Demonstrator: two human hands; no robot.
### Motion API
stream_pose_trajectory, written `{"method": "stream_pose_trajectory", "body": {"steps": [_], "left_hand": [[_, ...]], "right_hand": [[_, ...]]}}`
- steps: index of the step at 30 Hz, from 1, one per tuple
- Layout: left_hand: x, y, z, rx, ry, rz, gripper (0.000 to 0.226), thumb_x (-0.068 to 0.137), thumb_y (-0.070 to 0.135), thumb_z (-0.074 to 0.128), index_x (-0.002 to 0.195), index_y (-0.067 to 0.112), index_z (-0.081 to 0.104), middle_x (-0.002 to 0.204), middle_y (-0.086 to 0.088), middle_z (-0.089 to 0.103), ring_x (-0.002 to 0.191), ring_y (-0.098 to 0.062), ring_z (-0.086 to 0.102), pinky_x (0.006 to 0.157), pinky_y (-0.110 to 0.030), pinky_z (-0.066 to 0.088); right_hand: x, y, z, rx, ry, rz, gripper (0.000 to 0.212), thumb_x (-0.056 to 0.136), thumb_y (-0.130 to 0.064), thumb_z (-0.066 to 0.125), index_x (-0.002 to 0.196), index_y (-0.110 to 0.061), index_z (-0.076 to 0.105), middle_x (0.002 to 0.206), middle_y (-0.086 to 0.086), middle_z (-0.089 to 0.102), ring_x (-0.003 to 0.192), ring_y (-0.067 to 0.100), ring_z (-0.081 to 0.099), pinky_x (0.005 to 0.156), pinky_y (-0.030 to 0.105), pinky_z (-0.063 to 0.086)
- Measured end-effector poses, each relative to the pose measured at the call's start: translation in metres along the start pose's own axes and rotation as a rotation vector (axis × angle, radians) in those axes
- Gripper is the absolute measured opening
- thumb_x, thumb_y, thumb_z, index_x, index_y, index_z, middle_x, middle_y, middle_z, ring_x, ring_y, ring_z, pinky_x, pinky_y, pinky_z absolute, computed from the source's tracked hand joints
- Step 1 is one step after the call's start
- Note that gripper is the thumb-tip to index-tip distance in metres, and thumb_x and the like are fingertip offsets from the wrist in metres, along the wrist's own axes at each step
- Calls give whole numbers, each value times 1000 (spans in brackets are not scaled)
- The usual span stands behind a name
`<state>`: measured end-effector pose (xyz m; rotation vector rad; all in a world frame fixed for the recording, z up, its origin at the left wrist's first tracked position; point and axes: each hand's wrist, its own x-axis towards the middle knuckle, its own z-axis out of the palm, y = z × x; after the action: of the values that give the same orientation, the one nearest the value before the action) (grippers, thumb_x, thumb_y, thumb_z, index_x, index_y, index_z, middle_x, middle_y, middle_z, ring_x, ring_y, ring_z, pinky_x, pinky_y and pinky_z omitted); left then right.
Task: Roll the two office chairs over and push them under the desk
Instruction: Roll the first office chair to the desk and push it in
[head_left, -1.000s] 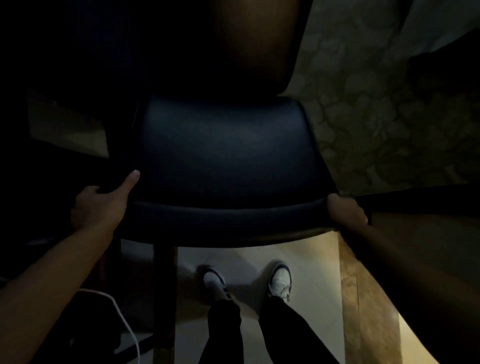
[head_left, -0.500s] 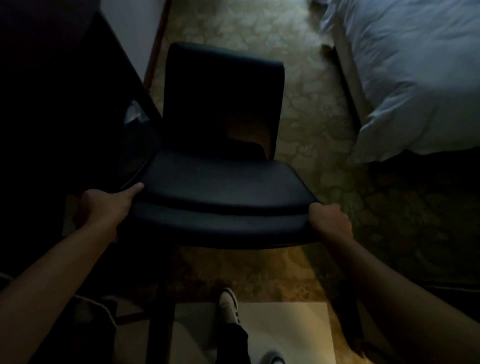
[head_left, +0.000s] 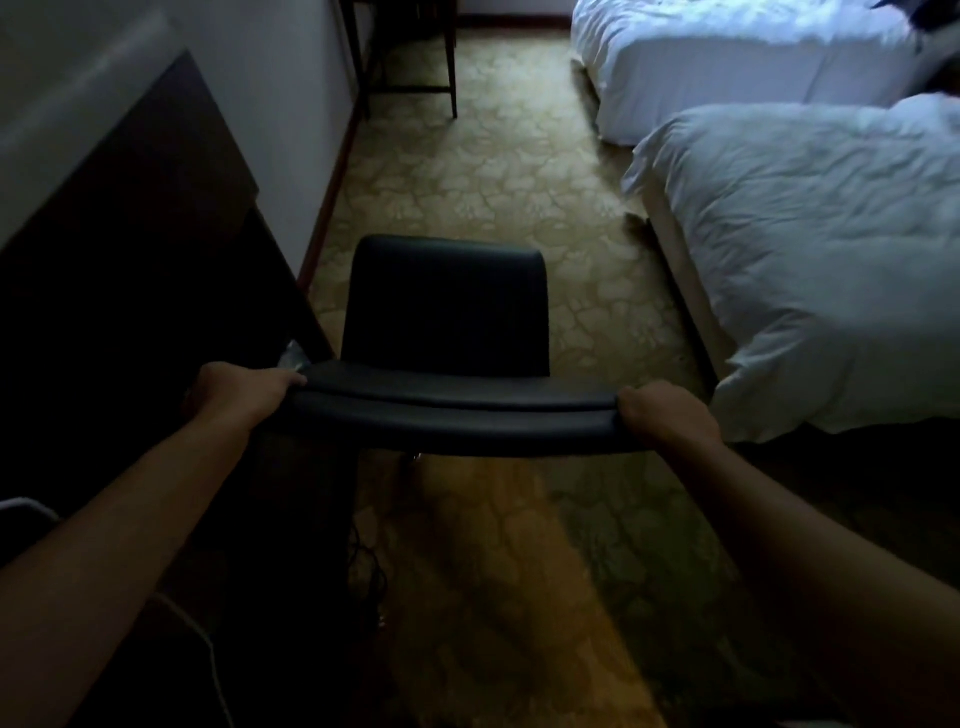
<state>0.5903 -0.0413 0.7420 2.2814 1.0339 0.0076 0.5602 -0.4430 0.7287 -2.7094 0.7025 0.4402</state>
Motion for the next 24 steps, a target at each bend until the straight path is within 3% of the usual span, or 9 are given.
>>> {"method": "stream_pose_trajectory", "body": {"steps": [3,6,9,12,14,16,18,20,24], "left_hand": [[22,25,-4,73,-40,-4,78,64,54,75,116,-2,60,120,-23,60,106,-41,58,92,-46,50],[36,53,-7,163,2,16,69,77,55,54,117,-1,60,118,-25,57,103,-43,55,84,-39,46],[36,88,3,302,107,236,53,84,50,43,115,15,66,120,-23,54,104,-41,51,85,-45,39],[46,120,10,250,197,430,39,79,46,37,70,22,67,89,-14,68,75,-32,54,79,-41,33],[60,135,11,239,223,461,40,78,43,37,63,19,64,80,-14,69,72,-33,57,75,-38,32],[68,152,18,283,249,561,42,78,40,36,67,17,70,80,-15,70,76,-35,61,78,-38,35],[78,182,29,312,297,663,42,77,35,39,67,12,72,76,-18,69,74,-36,60,77,-39,36],[91,207,36,350,332,689,38,77,29,43,68,9,74,75,-23,68,72,-38,60,73,-39,36],[121,230,42,401,358,692,39,71,31,38,59,11,69,72,-22,68,73,-39,62,72,-40,38]], "right_hand": [[20,-23,-20,24,63,-32,39,86,-48,43,89,-13,61,95,13,62,81,30,57,76,36,44],[43,-48,-40,43,73,-50,37,85,-49,47,84,-14,59,89,10,57,78,27,52,76,35,40],[67,-75,-57,31,73,-62,35,87,-45,47,79,-14,60,87,10,58,75,26,52,74,34,40],[93,-104,-72,25,83,-83,33,87,-42,46,68,-16,52,78,7,52,72,24,50,72,33,39],[110,-124,-81,36,71,-110,34,88,-43,46,64,-18,48,71,3,47,70,22,48,73,33,39],[127,-147,-90,59,68,-173,33,87,-44,45,69,-18,53,75,4,52,74,23,52,74,34,40],[154,-174,-100,44,48,-270,39,86,-44,40,92,-15,65,100,11,63,90,28,59,76,35,41],[177,-195,-104,15,28,-345,48,83,-44,37,108,-16,67,117,12,64,103,31,61,81,35,42],[217,-214,-107,28,93,-379,51,73,-47,37,96,-15,70,107,14,69,94,33,64,72,35,43]]}}
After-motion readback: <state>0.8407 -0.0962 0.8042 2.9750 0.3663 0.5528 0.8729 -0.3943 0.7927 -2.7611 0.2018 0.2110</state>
